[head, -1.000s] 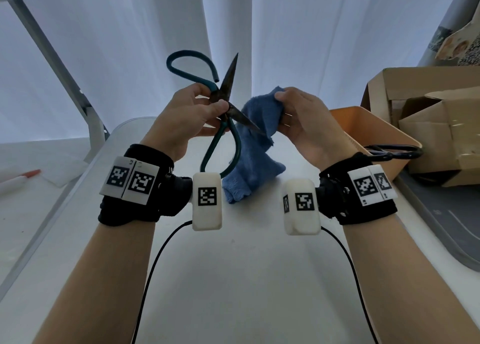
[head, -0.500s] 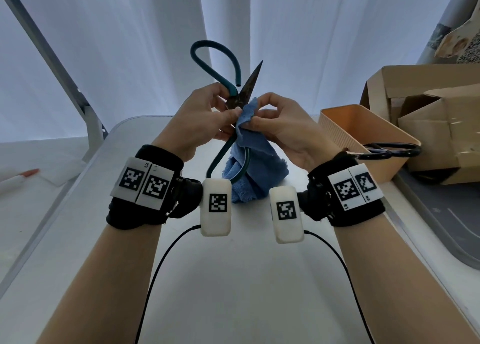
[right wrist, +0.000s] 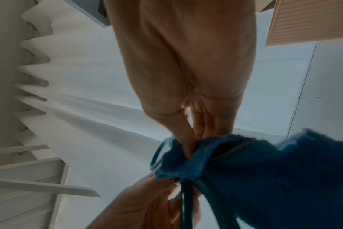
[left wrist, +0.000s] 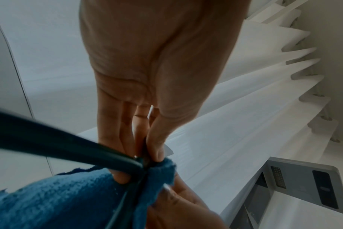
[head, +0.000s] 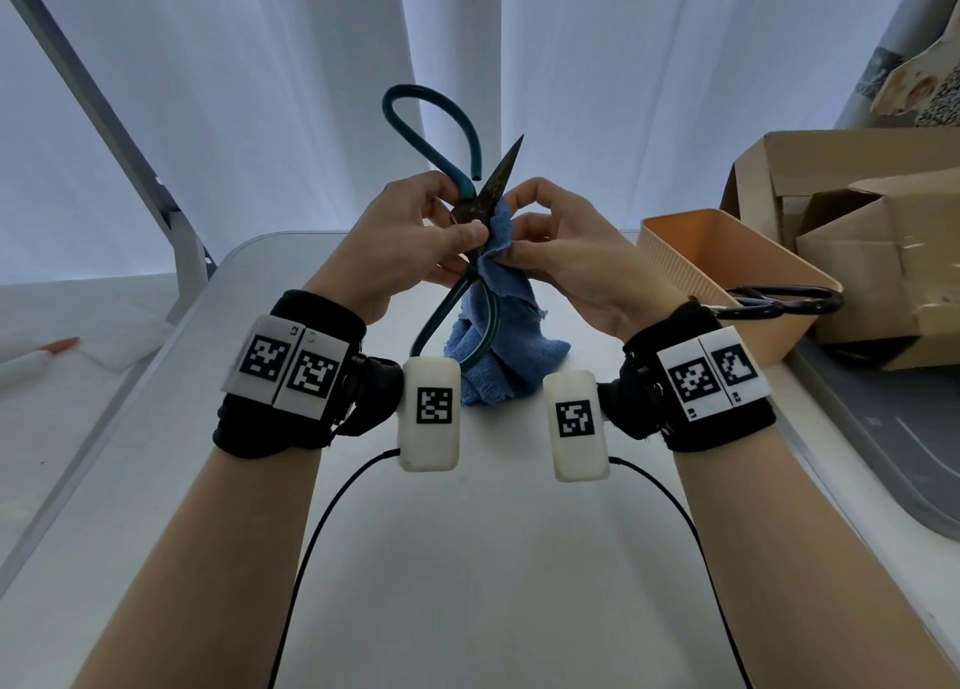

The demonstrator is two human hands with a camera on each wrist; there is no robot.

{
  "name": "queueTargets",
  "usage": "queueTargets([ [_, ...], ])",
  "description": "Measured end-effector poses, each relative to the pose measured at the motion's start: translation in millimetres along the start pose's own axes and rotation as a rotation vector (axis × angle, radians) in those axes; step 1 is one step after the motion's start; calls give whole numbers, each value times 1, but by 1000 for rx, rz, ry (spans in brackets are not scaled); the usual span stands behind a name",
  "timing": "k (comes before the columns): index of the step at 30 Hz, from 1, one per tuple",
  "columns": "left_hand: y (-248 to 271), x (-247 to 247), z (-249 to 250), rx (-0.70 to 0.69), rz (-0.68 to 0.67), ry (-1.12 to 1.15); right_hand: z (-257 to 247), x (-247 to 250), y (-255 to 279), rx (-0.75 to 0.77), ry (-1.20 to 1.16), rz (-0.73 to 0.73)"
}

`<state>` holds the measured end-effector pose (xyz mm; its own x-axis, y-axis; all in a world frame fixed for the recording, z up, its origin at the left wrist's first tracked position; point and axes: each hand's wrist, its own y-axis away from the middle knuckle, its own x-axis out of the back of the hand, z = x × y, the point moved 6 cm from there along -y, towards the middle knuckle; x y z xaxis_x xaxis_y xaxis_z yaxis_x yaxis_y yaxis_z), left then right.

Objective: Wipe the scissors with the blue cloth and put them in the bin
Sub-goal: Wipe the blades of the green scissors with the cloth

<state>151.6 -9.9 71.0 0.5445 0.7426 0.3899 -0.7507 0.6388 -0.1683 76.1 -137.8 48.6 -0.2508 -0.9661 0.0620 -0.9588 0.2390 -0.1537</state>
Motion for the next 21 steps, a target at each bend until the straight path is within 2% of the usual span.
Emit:
queueTargets([
  [9,1,2,-5,63,-44,29,0,-1,-1,12,59,32],
  [14,1,7,-6,81,-23,52,-4,-4,0,60,55,15],
  [18,1,9,-6,74,4,65,-4,0,0,37,44,97],
  [21,0,11,-6,69,24,69,-5,1,1,6,85,81],
])
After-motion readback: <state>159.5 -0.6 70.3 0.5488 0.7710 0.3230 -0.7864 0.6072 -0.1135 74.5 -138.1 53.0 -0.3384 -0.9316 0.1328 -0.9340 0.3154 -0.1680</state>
